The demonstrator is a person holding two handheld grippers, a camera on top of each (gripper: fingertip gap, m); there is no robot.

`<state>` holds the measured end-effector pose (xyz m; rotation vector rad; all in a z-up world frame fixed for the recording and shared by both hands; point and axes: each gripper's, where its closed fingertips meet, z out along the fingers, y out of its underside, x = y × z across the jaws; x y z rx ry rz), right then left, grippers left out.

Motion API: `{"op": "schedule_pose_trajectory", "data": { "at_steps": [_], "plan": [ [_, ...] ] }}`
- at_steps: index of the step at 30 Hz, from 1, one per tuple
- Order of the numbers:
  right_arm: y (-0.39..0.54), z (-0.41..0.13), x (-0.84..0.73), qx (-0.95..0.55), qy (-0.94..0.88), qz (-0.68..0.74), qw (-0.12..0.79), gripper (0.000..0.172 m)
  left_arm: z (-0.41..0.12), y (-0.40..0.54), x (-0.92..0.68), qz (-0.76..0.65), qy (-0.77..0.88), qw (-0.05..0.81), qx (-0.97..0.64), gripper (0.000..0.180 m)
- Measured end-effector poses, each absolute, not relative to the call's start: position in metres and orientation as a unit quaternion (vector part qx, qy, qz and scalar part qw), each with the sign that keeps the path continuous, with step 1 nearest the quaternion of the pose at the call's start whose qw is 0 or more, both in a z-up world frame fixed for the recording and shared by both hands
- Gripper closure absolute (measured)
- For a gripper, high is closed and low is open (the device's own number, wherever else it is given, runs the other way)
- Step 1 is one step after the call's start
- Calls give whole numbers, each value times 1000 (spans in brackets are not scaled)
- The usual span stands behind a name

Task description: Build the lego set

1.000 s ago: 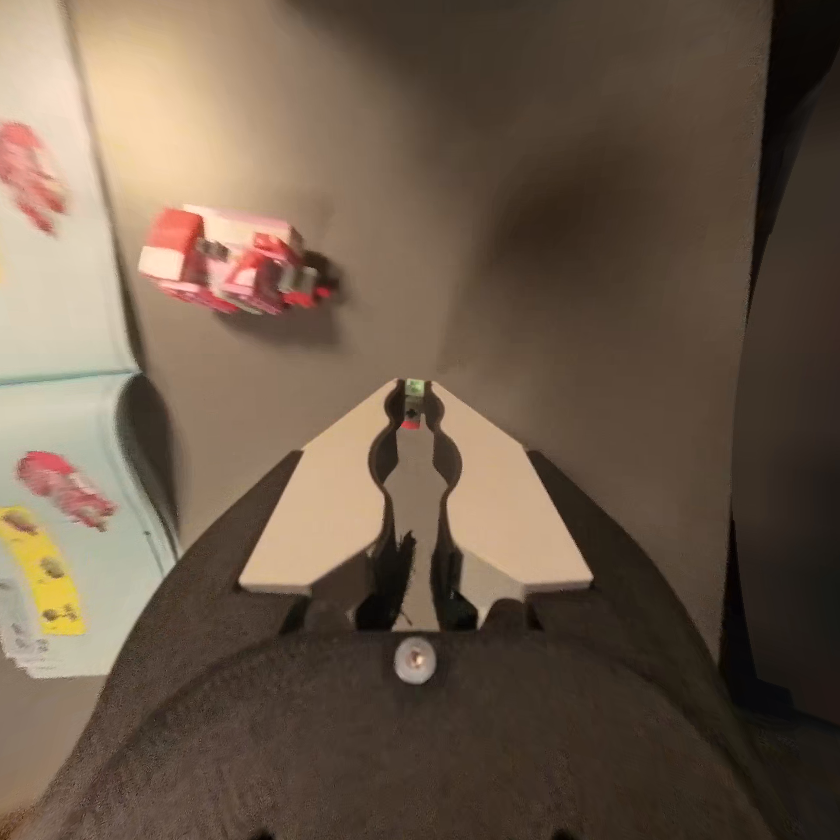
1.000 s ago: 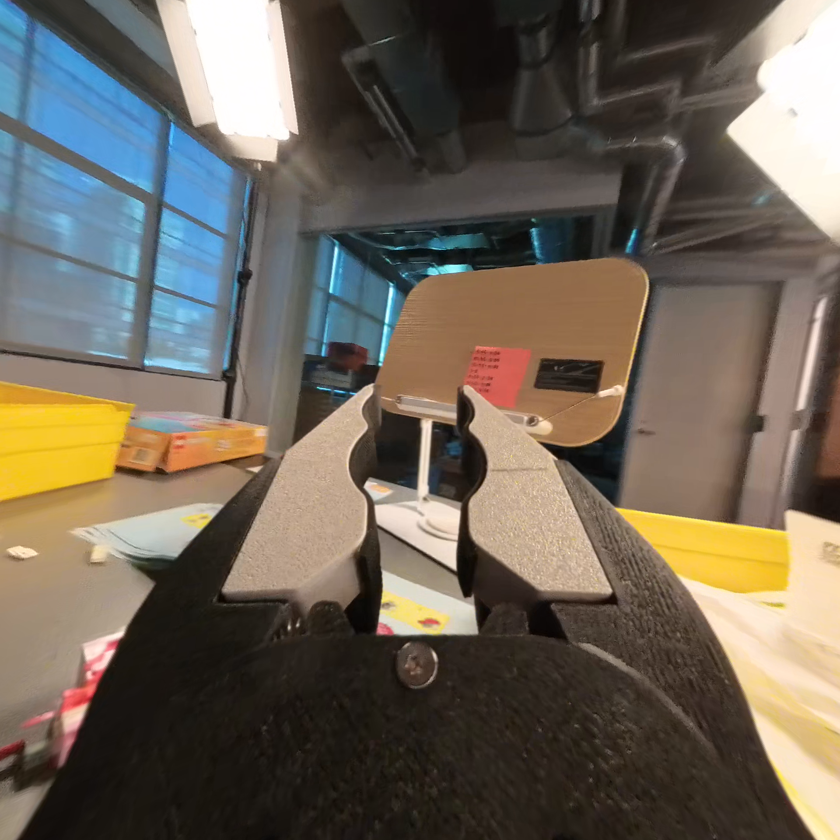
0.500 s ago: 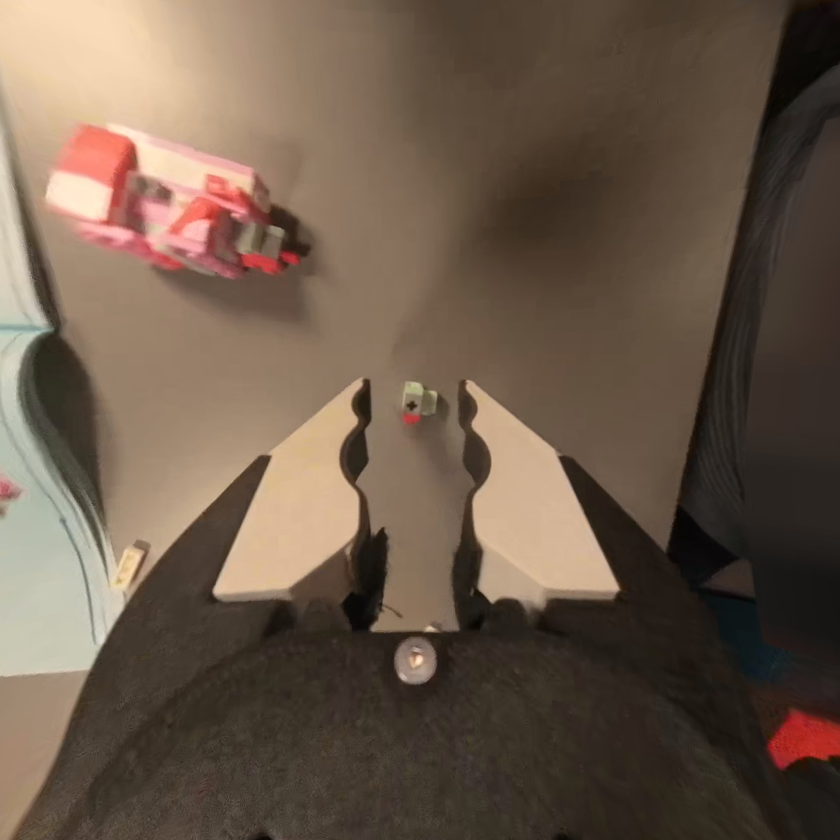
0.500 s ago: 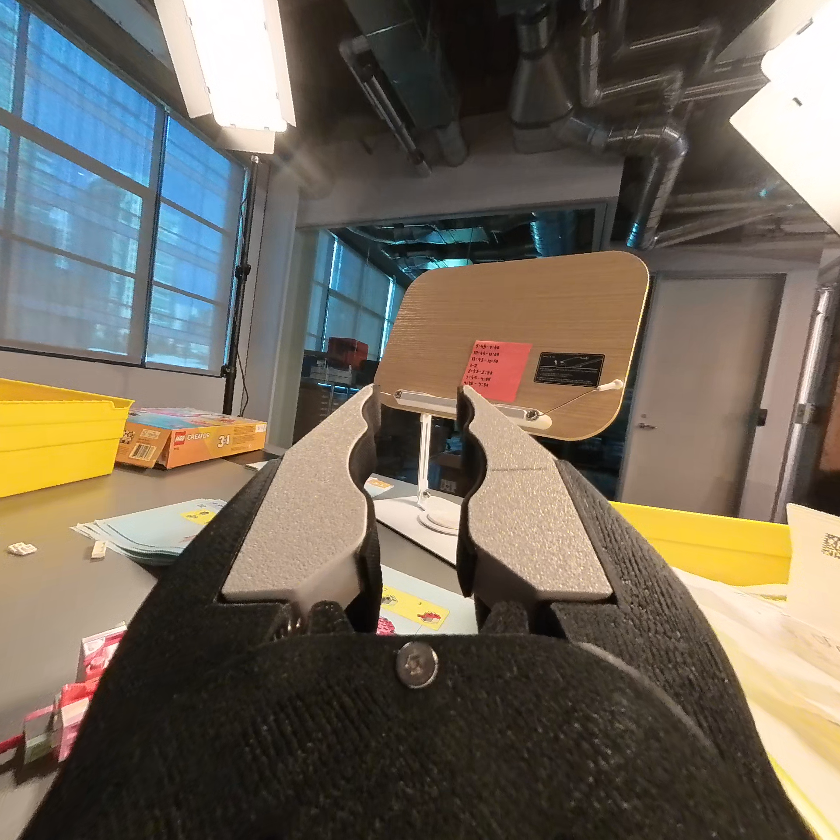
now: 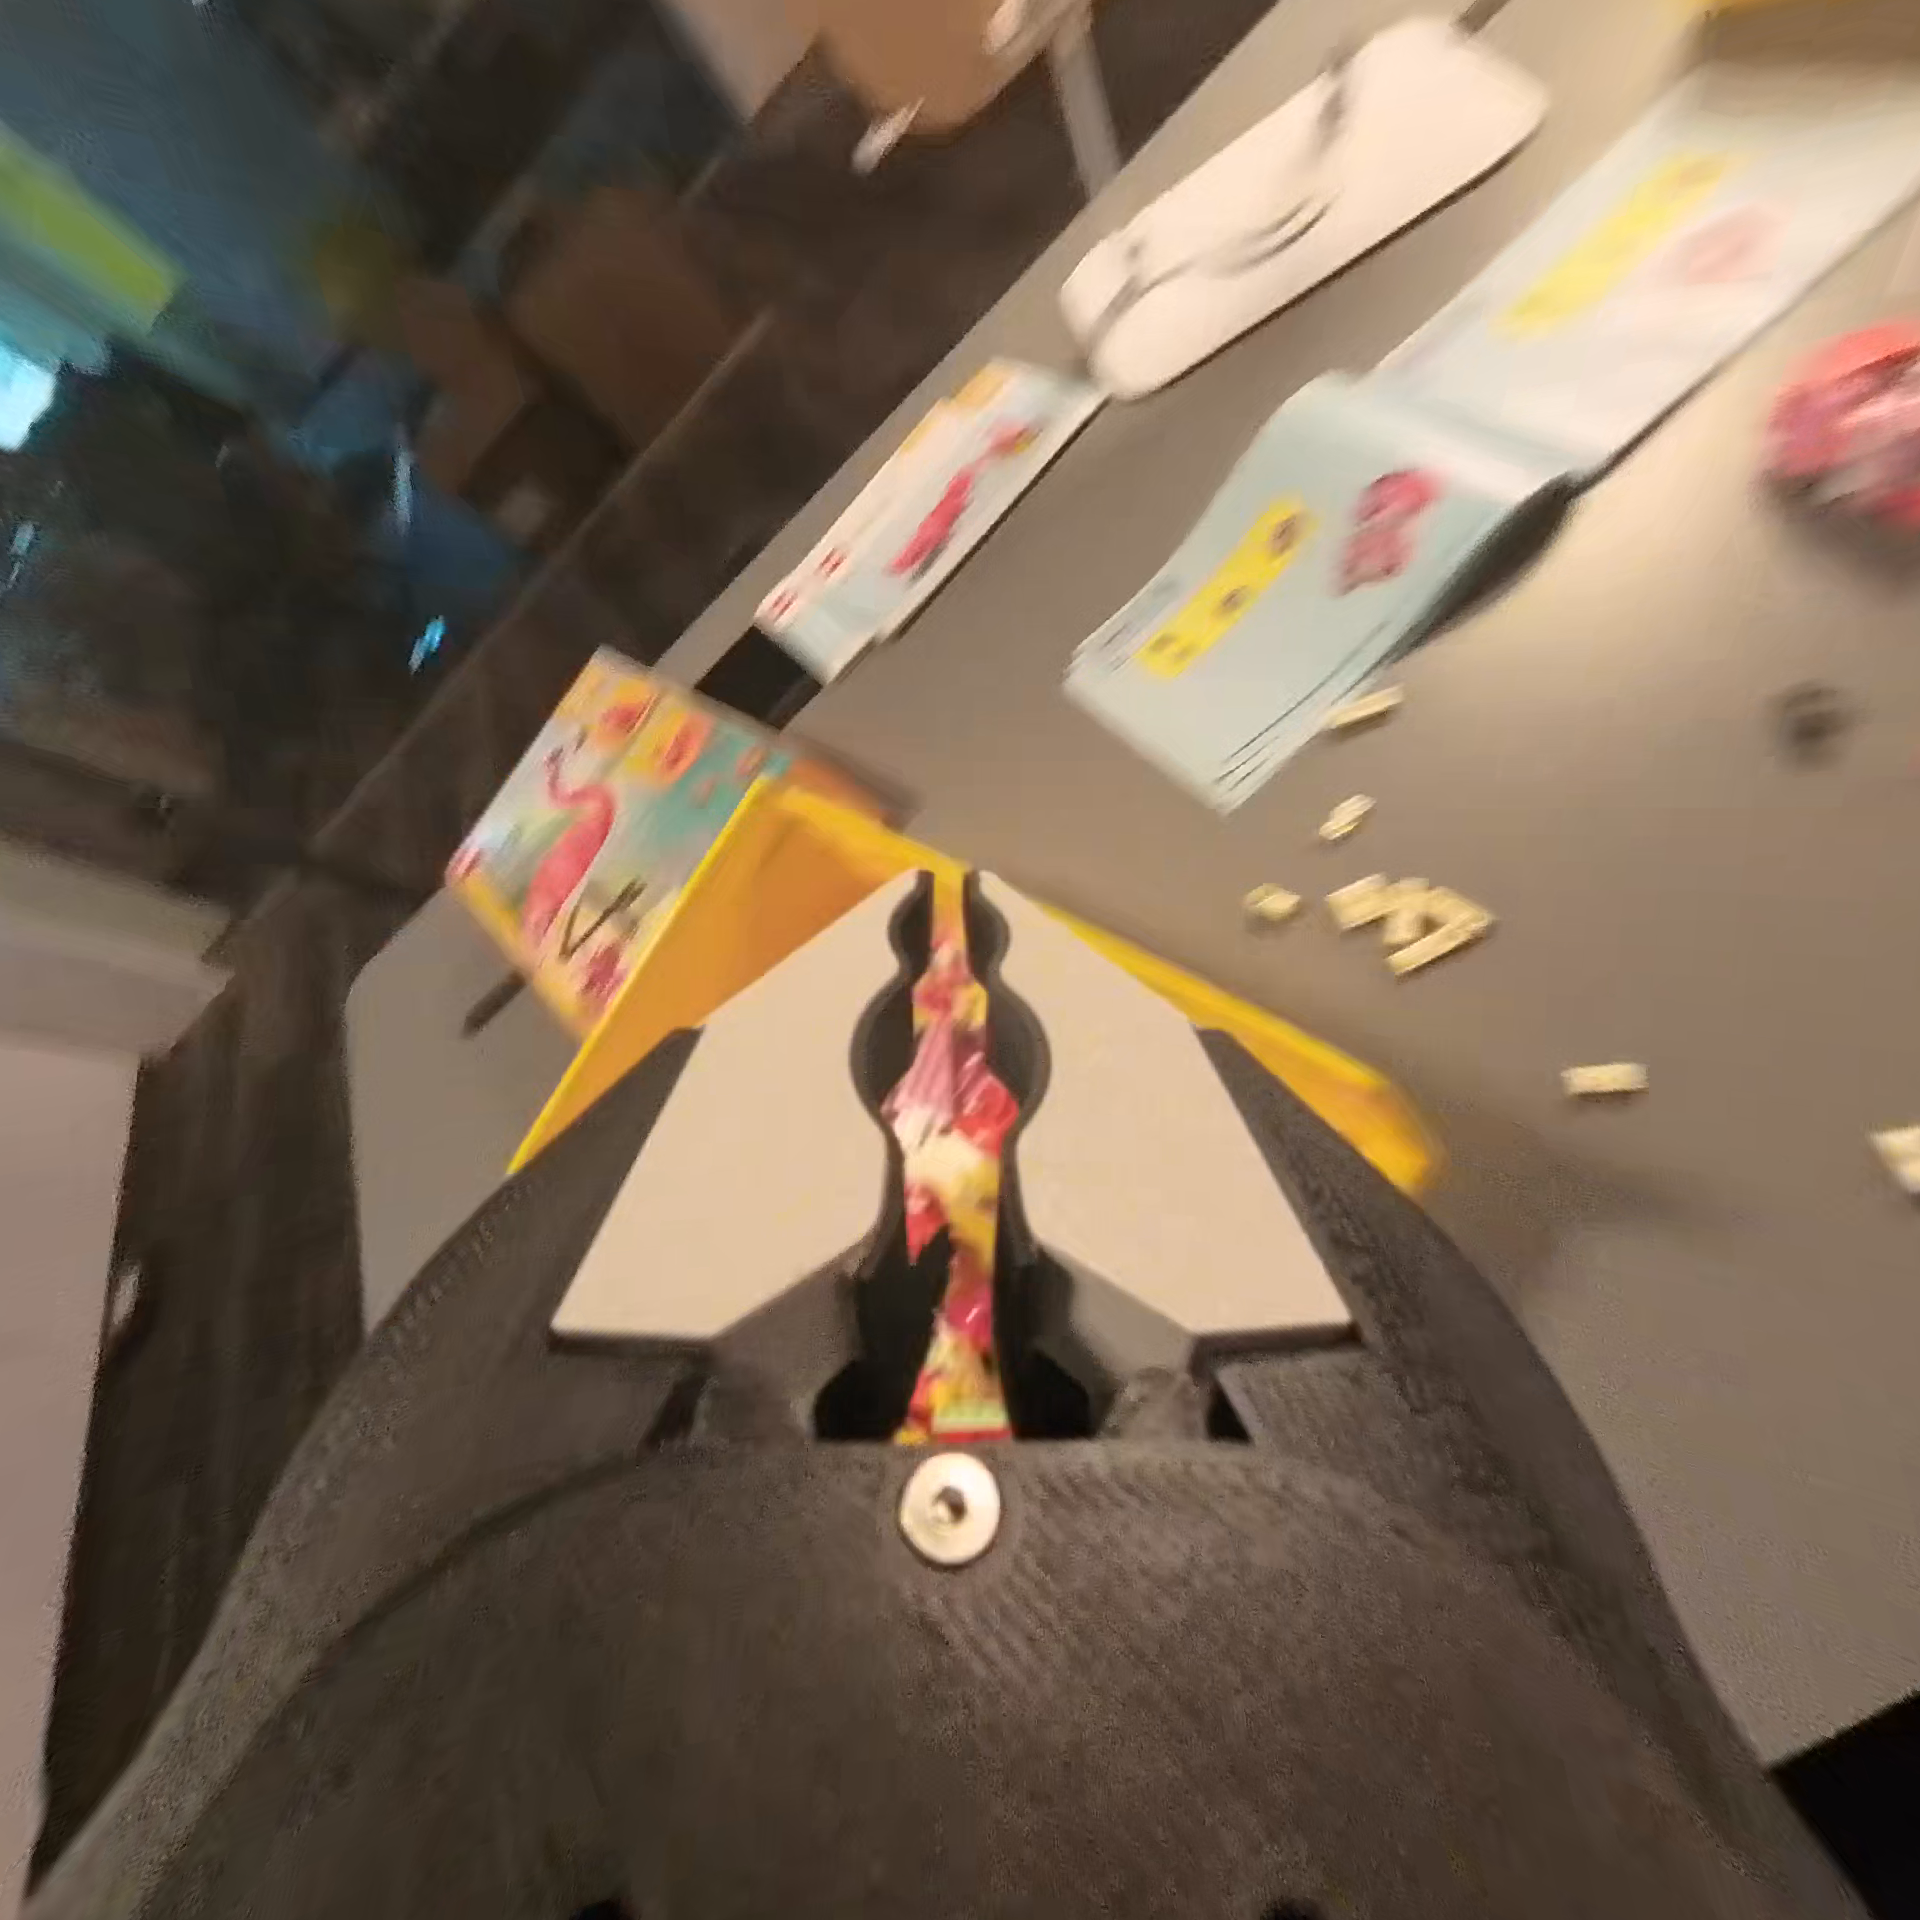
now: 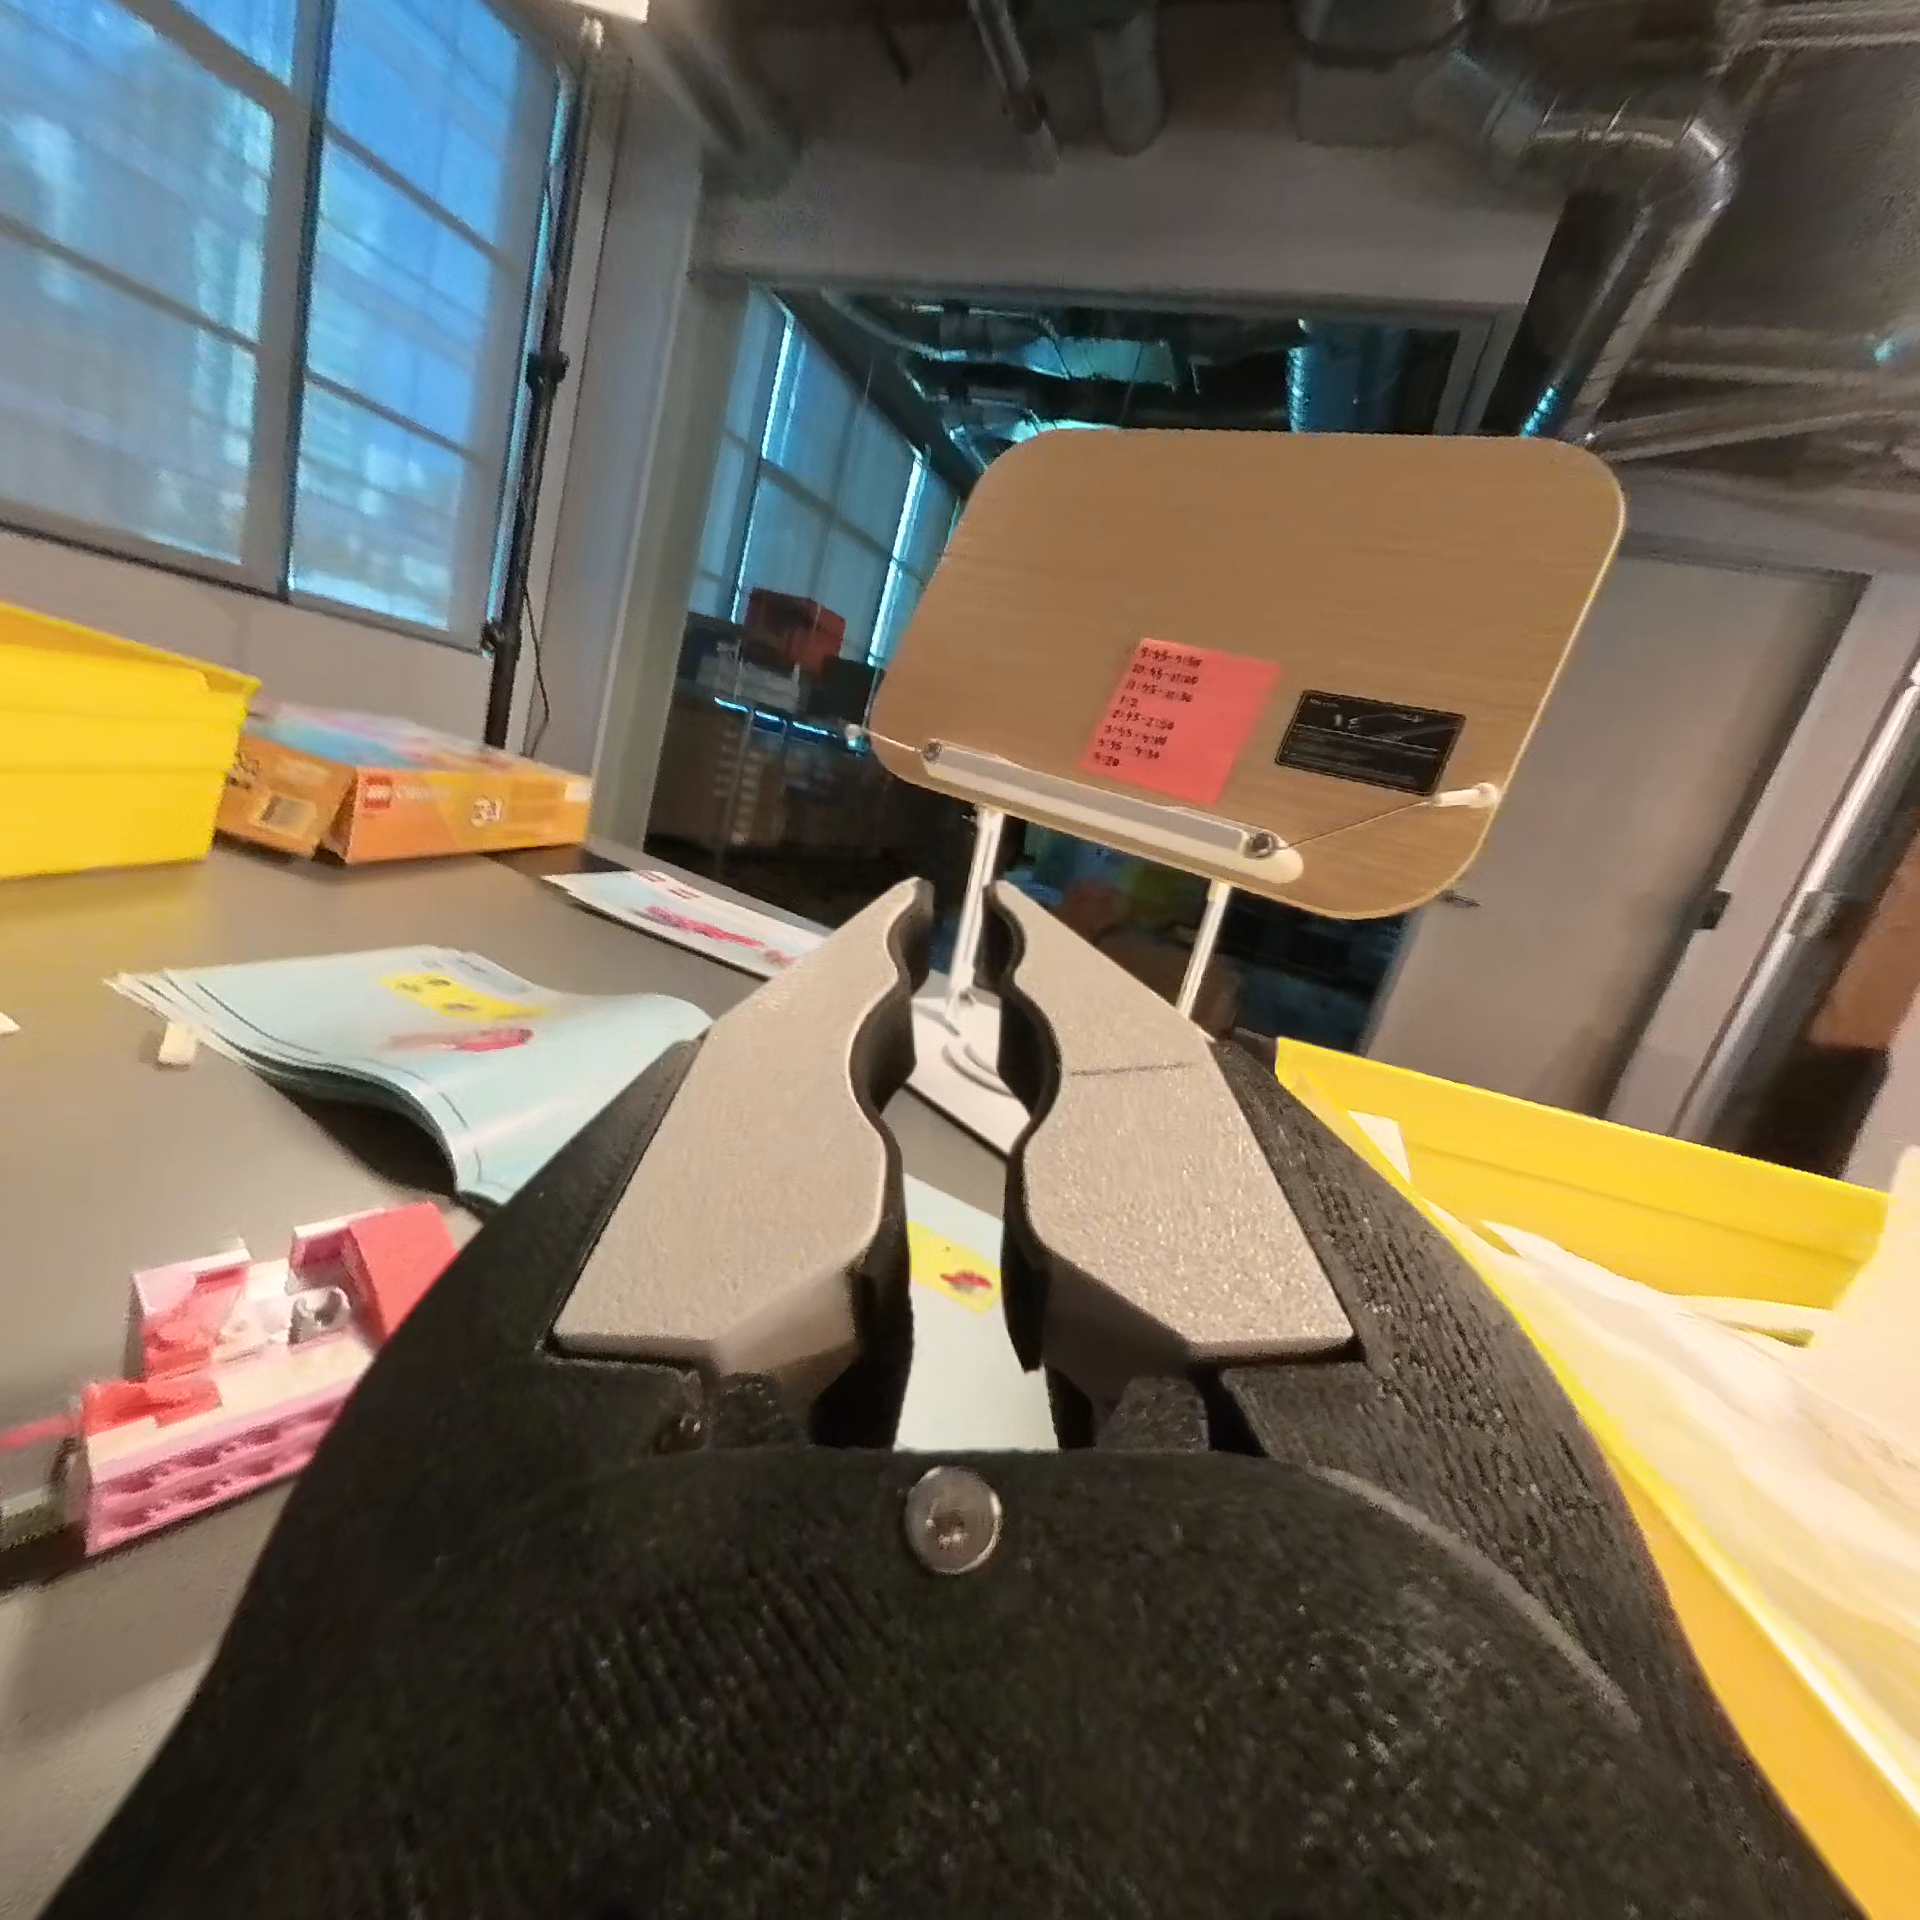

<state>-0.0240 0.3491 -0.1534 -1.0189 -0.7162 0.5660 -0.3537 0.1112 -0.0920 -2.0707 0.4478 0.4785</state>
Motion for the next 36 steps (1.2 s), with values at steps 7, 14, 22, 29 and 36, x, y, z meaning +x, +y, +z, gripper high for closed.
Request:
{"op": "schedule_pose_trajectory", "data": {
  "at_steps": [7,14,22,29,36],
  "plan": [
    [355,-161,-26,-486,-339,228,772,172,-140,137,-415,127,108,439,-883,174],
    [363,-161,-20,-498,-325,196,780,172,-181,171,-461,62,60,379,-921,163],
    [372,-168,-18,-517,-320,165,776,172,-238,203,-471,-48,8,269,-962,158],
    [376,-169,-15,-523,-315,143,779,172,-253,192,-461,-121,-13,194,-974,113],
    [374,-174,-23,-522,-337,135,772,172,-247,184,-485,-38,-12,225,-973,116]
  ]
}}
